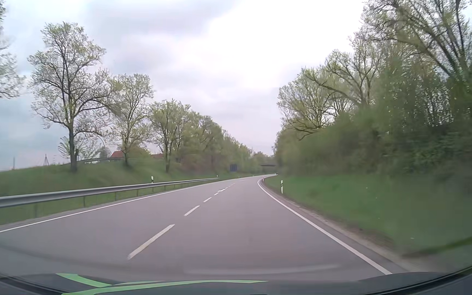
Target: Follow the waypoints while adhering to traffic rules and regulations
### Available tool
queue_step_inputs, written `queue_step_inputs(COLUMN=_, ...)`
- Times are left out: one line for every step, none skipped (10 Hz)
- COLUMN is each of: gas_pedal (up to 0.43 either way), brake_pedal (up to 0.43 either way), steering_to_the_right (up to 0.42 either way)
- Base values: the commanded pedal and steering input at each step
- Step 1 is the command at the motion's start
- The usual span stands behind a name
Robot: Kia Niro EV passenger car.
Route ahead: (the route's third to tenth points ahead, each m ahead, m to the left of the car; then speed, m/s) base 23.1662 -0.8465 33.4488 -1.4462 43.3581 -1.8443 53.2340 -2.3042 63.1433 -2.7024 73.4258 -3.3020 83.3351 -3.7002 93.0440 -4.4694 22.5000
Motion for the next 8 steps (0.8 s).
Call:
queue_step_inputs(gas_pedal=0.268, brake_pedal=0.000, steering_to_the_right=0.009)
queue_step_inputs(gas_pedal=0.268, brake_pedal=0.000, steering_to_the_right=0.009)
queue_step_inputs(gas_pedal=0.268, brake_pedal=0.000, steering_to_the_right=0.008)
queue_step_inputs(gas_pedal=0.268, brake_pedal=0.000, steering_to_the_right=0.008)
queue_step_inputs(gas_pedal=0.268, brake_pedal=0.000, steering_to_the_right=0.008)
queue_step_inputs(gas_pedal=0.268, brake_pedal=0.000, steering_to_the_right=0.008)
queue_step_inputs(gas_pedal=0.260, brake_pedal=0.000, steering_to_the_right=0.008)
queue_step_inputs(gas_pedal=0.260, brake_pedal=0.000, steering_to_the_right=0.008)
